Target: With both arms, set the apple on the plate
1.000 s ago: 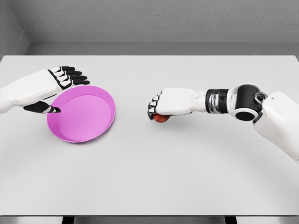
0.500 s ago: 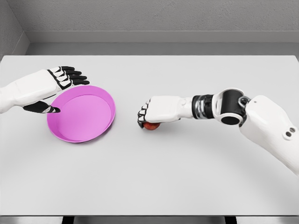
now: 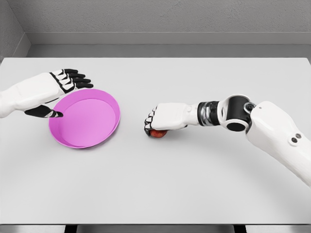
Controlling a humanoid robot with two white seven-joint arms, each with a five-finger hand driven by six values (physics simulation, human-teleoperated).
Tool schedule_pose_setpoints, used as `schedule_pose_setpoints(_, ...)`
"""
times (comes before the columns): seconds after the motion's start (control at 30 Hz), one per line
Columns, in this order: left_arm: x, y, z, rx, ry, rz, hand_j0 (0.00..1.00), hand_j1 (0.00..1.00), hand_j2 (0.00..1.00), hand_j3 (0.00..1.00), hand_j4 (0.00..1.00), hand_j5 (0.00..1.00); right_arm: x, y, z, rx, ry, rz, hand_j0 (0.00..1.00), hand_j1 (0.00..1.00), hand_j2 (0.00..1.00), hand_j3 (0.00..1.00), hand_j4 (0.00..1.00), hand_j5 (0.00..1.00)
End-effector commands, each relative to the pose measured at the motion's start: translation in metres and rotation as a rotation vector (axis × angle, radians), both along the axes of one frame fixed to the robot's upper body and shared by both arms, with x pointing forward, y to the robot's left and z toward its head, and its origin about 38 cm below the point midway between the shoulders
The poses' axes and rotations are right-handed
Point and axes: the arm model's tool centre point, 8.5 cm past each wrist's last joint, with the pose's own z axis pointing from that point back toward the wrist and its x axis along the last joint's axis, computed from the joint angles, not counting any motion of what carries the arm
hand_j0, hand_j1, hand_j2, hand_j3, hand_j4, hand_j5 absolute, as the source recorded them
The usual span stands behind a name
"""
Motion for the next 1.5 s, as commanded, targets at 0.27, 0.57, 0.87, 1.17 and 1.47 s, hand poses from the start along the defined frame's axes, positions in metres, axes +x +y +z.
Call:
schedule_pose_setpoints(0.27,0.000,0.000,0.001,-0.008,0.001,0.000,1.00,1.00,1.00,1.00,1.00,1.00,0.000,0.000,-0.001,0.005,0.007,-0.005,0.90,0.90,0.90,0.90,0.90,0.90)
schedule_pose_setpoints(0.57,0.001,0.000,0.003,-0.010,-0.004,0.001,1.00,1.00,1.00,1.00,1.00,1.00,0.008,-0.015,0.019,0.033,-0.029,-0.039,0.99,0.99,0.99,0.99,0.99,0.99)
schedule_pose_setpoints(0.87,0.006,-0.026,-0.009,-0.012,-0.006,-0.042,1.00,1.00,1.00,1.00,1.00,1.00,0.038,-0.094,0.101,0.161,-0.195,-0.235,1.00,1.00,1.00,1.00,1.00,1.00)
schedule_pose_setpoints(1.17,0.015,-0.097,-0.019,0.022,-0.024,-0.203,1.00,1.00,1.00,1.00,1.00,1.00,0.002,-0.312,0.137,0.436,-0.212,-0.730,1.00,1.00,1.00,1.00,1.00,1.00)
schedule_pose_setpoints(1.47,0.019,-0.132,-0.022,0.022,-0.014,-0.280,1.00,1.00,1.00,1.00,1.00,1.00,-0.022,-0.329,0.108,0.479,-0.087,-0.758,1.00,1.00,1.00,1.00,1.00,1.00)
